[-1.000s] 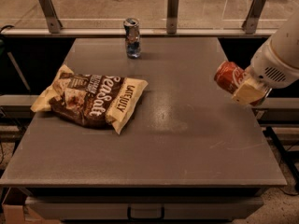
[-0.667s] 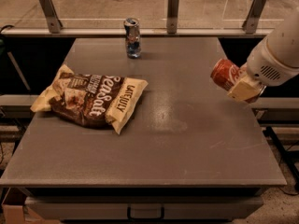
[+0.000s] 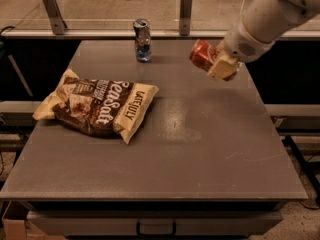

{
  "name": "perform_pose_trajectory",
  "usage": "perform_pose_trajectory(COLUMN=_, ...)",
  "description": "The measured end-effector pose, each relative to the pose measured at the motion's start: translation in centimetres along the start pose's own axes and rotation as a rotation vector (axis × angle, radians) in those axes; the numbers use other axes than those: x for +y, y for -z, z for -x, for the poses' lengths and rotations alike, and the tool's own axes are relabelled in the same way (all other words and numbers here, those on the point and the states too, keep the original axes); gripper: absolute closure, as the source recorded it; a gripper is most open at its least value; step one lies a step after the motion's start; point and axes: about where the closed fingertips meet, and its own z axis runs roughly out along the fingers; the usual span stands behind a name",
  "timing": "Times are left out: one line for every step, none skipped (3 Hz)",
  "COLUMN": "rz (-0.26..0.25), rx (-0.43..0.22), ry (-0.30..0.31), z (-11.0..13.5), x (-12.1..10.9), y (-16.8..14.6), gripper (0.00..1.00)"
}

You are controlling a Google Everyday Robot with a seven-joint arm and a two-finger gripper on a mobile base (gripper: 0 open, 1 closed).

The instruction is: Move coke can near redbull can

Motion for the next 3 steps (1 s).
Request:
perform_pose_trajectory(rz=0.055, rx=0.0, ry=0.091, z=4.5, x=-0.9, y=-3.8, gripper=1.0)
perform_pose_trajectory(rz=0.103, rx=0.005, ry=0.121, z=7.5, x=-2.2, y=-7.4, gripper=1.0)
perform_pose_trajectory(rz=0.138, rx=0.008, ry=0.103, z=9.3, x=-3.4, y=-10.3, gripper=0.85)
